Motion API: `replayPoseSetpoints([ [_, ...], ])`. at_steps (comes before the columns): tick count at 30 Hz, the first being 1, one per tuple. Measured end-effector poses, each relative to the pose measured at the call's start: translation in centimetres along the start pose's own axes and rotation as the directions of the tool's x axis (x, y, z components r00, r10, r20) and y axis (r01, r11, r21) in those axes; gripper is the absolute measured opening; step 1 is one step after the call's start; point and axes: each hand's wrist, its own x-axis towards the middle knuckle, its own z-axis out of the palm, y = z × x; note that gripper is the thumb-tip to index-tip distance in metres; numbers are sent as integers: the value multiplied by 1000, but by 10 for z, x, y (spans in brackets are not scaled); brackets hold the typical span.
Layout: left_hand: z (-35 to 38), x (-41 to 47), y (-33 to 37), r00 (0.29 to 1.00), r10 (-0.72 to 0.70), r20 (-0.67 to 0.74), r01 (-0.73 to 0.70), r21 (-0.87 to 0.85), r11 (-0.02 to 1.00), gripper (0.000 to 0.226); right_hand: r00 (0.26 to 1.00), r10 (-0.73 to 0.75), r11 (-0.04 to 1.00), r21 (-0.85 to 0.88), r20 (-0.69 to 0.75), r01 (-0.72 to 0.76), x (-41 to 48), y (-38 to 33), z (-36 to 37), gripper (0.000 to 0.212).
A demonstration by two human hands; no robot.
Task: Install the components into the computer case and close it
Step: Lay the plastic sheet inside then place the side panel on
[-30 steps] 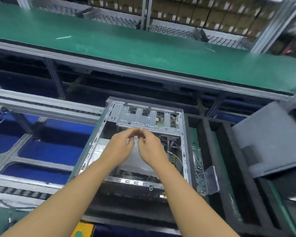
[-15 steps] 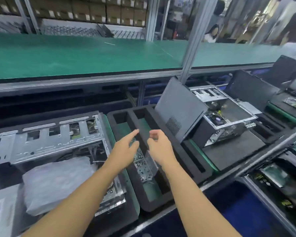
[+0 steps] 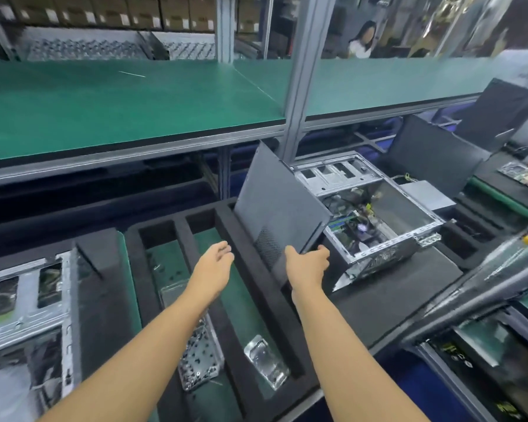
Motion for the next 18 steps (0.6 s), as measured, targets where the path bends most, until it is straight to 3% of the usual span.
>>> replayPoseSetpoints([
  [3,9,14,2,1000,-27,-3,27,-16,999,42,997,-34,999,-1,-75,34,24,-1,4,92],
  [6,11,23,5,998,-66,-16,65,-52,997,40,995,-81,988,127,-58,88,45,-6,7,86],
  [10,11,27,6,995,-101,-10,99,-100,990,38,977,-210,971,106,-30,212,59,-14,8,39],
  [13,6,25,9,991,-132,7,132,-158,979,40,898,-426,900,-49,108,433,47,-15,18,10],
  [18,-26,15,18,989,-144,36,147,-371,917,41,785,-577,798,-51,223,601,0,-35,39,33],
])
